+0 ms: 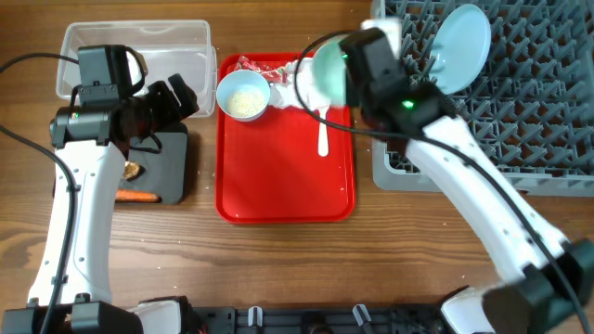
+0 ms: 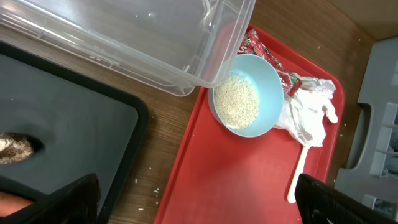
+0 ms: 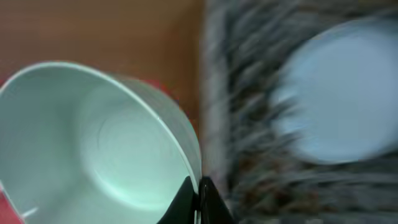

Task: Sort waste into correct bins and load items into the dishwasher rack
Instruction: 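Grasp the green bowl with the right gripper and place it in the rack, then grasp the rice bowl with the left gripper and lift it, then tip the rice bowl over the black tray to dump the rice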

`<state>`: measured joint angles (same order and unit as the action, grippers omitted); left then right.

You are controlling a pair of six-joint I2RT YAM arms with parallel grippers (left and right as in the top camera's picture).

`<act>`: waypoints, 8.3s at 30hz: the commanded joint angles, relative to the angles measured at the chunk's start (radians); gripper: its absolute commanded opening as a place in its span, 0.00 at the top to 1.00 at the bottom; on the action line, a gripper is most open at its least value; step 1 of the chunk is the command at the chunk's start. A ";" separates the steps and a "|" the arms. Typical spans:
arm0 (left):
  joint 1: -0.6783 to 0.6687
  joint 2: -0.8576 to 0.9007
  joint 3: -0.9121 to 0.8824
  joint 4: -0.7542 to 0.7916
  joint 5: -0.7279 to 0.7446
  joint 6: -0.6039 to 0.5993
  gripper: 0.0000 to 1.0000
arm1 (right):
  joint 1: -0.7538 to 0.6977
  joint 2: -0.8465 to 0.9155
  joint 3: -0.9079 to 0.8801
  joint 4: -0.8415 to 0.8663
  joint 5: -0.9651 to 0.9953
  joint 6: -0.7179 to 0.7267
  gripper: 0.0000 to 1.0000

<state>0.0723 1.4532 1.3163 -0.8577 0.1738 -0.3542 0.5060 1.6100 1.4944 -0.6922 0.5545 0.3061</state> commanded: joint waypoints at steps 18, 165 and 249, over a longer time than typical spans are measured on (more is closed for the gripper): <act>0.004 -0.004 0.012 0.001 0.012 -0.002 0.00 | -0.207 0.431 0.003 1.021 0.497 -1.379 0.96; -0.222 0.188 0.050 -0.172 -0.059 0.189 0.69 | -0.129 0.051 -0.048 -0.026 -0.923 -0.154 0.26; 0.513 0.316 -0.106 -0.076 0.979 0.534 0.96 | -0.290 0.115 -0.047 -0.199 -0.910 -0.097 0.25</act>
<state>0.5755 1.7409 1.2179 -0.9382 1.0729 0.1604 0.2131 1.7504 1.4441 -0.8841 -0.3649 0.2295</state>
